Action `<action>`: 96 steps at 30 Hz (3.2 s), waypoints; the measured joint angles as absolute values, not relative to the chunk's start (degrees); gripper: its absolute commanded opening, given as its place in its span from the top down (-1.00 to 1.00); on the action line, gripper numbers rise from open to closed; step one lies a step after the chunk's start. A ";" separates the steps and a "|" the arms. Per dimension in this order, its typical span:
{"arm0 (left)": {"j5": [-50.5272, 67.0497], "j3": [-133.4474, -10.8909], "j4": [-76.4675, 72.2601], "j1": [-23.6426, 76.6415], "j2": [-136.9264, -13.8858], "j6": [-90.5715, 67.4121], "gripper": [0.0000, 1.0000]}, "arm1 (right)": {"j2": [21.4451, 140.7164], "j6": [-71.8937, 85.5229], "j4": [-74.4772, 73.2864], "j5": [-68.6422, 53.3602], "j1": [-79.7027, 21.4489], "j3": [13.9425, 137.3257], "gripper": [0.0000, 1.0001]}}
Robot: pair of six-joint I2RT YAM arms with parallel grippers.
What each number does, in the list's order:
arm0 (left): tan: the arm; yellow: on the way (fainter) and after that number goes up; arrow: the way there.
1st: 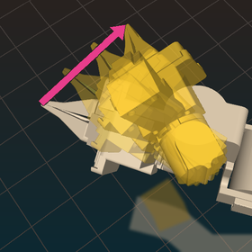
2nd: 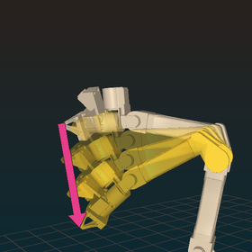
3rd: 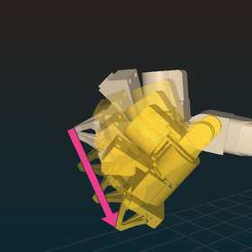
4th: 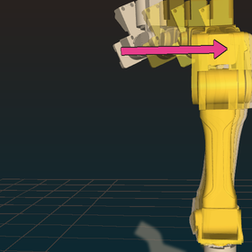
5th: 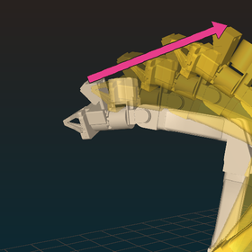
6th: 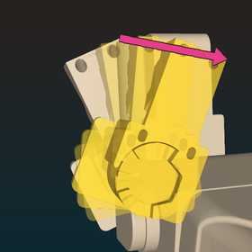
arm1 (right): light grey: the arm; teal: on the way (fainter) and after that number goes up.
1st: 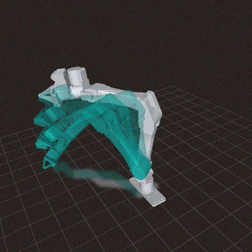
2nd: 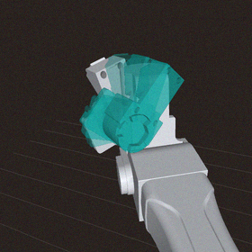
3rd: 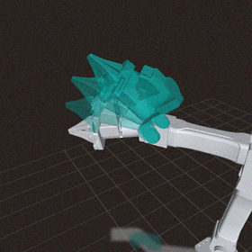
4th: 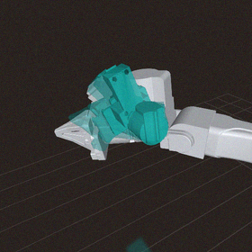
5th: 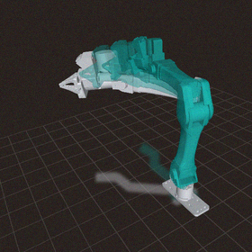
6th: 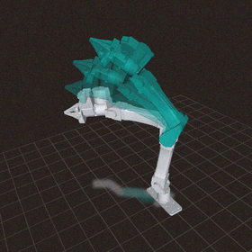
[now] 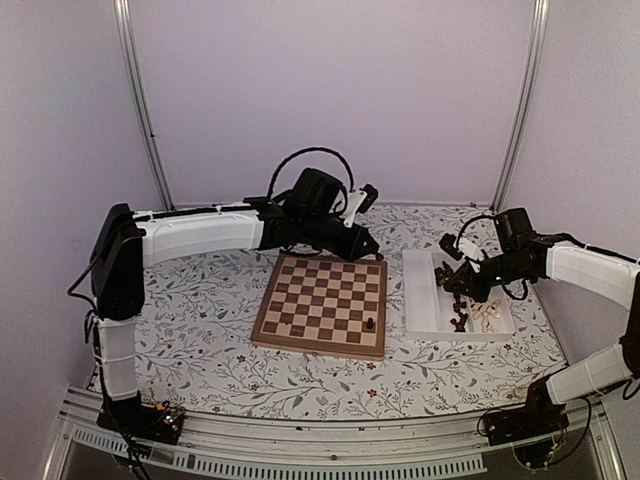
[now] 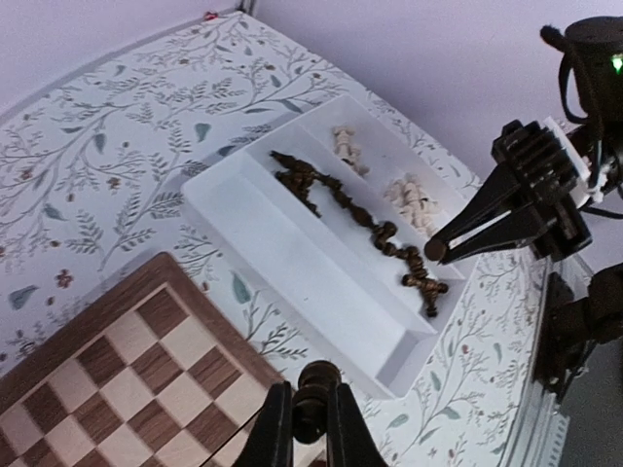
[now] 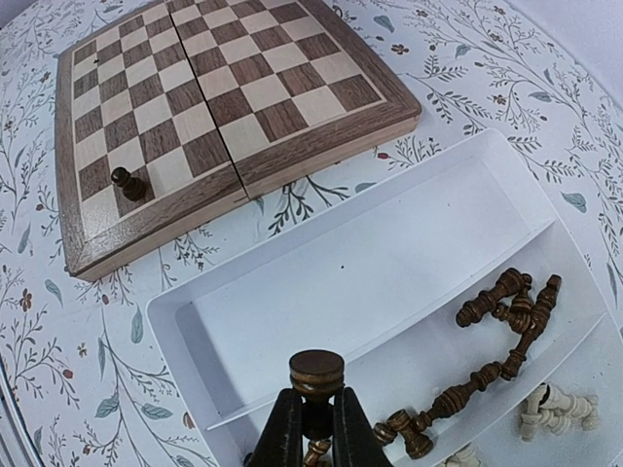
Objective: Set up the chess pieces on the board
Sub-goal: Place the chess piece on the chessboard, then move the chess piece to the chessboard.
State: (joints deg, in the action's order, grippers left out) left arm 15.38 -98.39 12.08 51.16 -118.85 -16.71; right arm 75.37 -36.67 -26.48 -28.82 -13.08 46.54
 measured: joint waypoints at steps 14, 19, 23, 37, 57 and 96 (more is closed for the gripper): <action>2.31 -83.79 26.94 53.63 -110.56 -8.34 1.00 | 76.64 -36.62 -26.48 -27.64 -13.08 46.54 0.84; 0.89 -83.50 29.39 56.60 -110.59 -8.08 1.00 | 77.19 -36.60 -26.48 -27.51 -13.08 46.54 0.83; -1.17 -83.46 31.03 58.06 -110.59 -8.08 1.00 | 77.23 -36.40 -26.48 -27.51 -13.08 46.54 0.84; -4.89 -79.83 33.71 59.33 -110.24 -9.47 0.92 | 77.91 -35.99 -26.50 -27.53 -13.08 46.54 0.83; -4.08 -79.70 35.29 59.11 -105.43 -9.87 -0.12 | 78.78 -35.79 -26.50 -27.53 -13.08 46.54 0.82; 11.38 -78.74 33.87 51.88 -109.86 -10.13 0.43 | 79.99 -35.73 -26.50 -27.27 -13.08 46.54 0.81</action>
